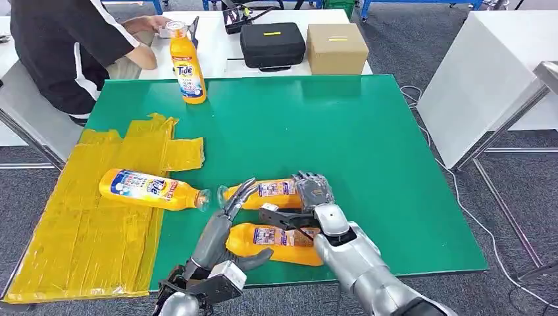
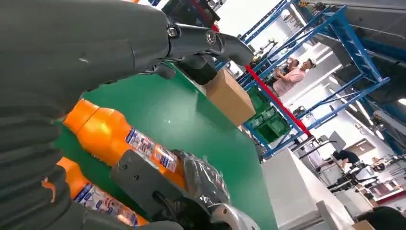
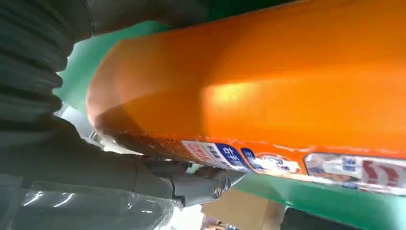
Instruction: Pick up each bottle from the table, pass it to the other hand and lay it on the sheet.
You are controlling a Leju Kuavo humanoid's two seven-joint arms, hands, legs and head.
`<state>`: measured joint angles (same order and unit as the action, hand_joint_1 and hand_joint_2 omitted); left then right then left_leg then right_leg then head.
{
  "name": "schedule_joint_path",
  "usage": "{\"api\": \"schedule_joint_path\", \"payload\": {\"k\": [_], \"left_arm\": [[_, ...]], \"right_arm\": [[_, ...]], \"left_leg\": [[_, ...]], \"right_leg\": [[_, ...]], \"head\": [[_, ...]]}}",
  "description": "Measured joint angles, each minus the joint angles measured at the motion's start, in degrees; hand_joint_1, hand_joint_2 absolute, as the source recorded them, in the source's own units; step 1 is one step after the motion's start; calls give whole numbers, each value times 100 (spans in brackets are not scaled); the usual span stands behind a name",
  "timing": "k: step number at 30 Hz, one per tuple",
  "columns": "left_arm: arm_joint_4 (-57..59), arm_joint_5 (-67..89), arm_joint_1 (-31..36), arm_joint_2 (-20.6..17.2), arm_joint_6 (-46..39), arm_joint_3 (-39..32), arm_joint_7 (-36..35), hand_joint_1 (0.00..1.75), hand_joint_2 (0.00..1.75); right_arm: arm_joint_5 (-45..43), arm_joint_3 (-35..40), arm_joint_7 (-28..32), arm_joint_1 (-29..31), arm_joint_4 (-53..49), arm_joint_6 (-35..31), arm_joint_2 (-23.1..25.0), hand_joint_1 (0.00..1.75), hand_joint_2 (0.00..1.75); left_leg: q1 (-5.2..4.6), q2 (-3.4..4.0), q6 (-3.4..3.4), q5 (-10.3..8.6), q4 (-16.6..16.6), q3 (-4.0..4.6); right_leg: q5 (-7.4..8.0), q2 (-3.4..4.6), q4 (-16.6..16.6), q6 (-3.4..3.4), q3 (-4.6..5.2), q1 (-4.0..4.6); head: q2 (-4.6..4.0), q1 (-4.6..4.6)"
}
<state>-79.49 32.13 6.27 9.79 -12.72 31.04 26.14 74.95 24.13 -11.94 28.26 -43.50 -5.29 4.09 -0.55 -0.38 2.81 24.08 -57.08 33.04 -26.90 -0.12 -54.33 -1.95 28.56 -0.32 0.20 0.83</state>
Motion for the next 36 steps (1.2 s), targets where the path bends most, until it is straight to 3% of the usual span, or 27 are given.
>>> {"api": "schedule_joint_path", "payload": {"k": [18, 28, 33, 36], "left_arm": [[2, -107, -2, -2, -50, -2, 35, 0, 175], [2, -123, -63, -66, -103, -20, -42, 0, 175], [-28, -258, -126, -116, 153, -88, -357, 0, 175], [-147, -409, -135, -149, 350, -190, -520, 0, 175]], "right_arm": [[-179, -260, 208, 202, 339, -79, 28, 175, 175], [-785, -614, 630, -490, -383, -910, -50, 175, 175], [-2056, -820, 1360, -966, -1089, -1484, -33, 175, 175], [-3501, -912, 2069, -1300, -1644, -1561, 31, 175, 175]], "left_leg": [[-1, -3, 0, 0, 0, -2], [-1, -6, 0, 1, 0, 9], [0, -9, 0, 0, 0, 21], [1, -10, 0, 0, 0, 29]], "right_leg": [[0, -1, 1, 0, 7, -1], [0, -2, 0, 0, -2, 0], [0, -2, -1, 0, 8, 1], [-1, -3, -1, 0, 17, 2]], "head": [[0, 0], [-2, 0], [0, 0], [-2, 0]]}}
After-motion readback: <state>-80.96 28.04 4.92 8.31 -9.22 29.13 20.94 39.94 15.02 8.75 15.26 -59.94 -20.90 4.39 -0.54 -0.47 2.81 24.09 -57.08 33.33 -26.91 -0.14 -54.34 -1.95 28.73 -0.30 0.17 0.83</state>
